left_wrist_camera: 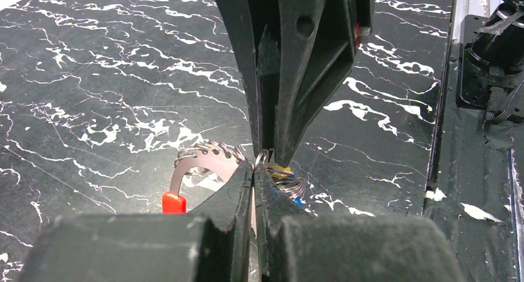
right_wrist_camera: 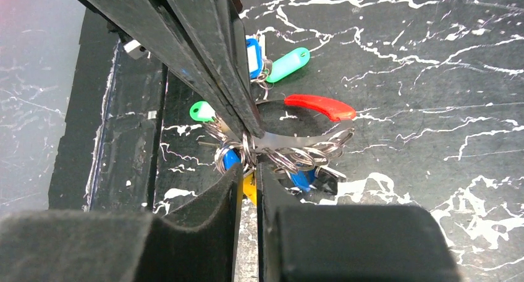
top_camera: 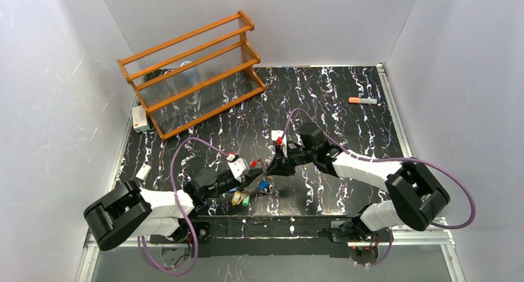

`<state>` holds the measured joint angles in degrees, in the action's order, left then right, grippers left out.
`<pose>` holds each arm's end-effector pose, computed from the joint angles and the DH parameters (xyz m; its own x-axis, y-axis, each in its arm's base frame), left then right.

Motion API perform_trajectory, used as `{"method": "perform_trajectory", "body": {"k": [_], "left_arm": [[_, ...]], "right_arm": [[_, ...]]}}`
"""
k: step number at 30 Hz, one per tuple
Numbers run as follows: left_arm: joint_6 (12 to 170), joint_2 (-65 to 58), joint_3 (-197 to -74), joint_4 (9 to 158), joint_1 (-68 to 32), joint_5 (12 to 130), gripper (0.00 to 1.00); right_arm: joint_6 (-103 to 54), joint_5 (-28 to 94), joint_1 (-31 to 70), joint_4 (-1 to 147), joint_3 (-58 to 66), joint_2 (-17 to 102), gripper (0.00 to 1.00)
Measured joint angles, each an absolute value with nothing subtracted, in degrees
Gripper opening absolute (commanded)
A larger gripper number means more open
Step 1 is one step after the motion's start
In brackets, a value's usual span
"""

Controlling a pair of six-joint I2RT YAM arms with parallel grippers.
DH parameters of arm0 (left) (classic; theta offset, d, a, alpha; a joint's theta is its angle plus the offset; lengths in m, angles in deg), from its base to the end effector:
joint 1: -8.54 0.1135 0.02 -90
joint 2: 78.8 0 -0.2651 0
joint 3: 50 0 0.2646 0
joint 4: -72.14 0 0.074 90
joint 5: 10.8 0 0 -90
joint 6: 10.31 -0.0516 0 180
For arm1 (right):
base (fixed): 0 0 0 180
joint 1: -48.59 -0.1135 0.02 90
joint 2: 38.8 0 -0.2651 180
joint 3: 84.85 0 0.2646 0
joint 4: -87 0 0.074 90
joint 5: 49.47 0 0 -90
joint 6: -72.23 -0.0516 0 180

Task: Put the keys on the keyring

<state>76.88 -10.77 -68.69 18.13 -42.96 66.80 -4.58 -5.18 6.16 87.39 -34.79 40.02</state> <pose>0.1265 -0.1769 0.1688 0.0946 -0.0420 -0.9946 0.8940 0.4431 0.0663 0.1946 0.2279 0.1940 -0.1279 -0.3328 -0.9343 -0.9914 0.0149 0.1304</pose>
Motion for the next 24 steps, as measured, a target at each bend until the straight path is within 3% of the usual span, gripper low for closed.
{"method": "perform_trajectory", "body": {"k": [6,24], "left_arm": [[77.2,-10.8,-68.3,17.7,-43.0,66.8,0.0],[78.2,-10.6,-67.2,16.4,-43.0,68.1,0.0]], "right_arm": [[-4.8,-6.1,6.2,87.8,-34.8,43.0,0.01],[-5.7,-7.6,5.4,92.0,-34.8,46.4,0.02]]}}
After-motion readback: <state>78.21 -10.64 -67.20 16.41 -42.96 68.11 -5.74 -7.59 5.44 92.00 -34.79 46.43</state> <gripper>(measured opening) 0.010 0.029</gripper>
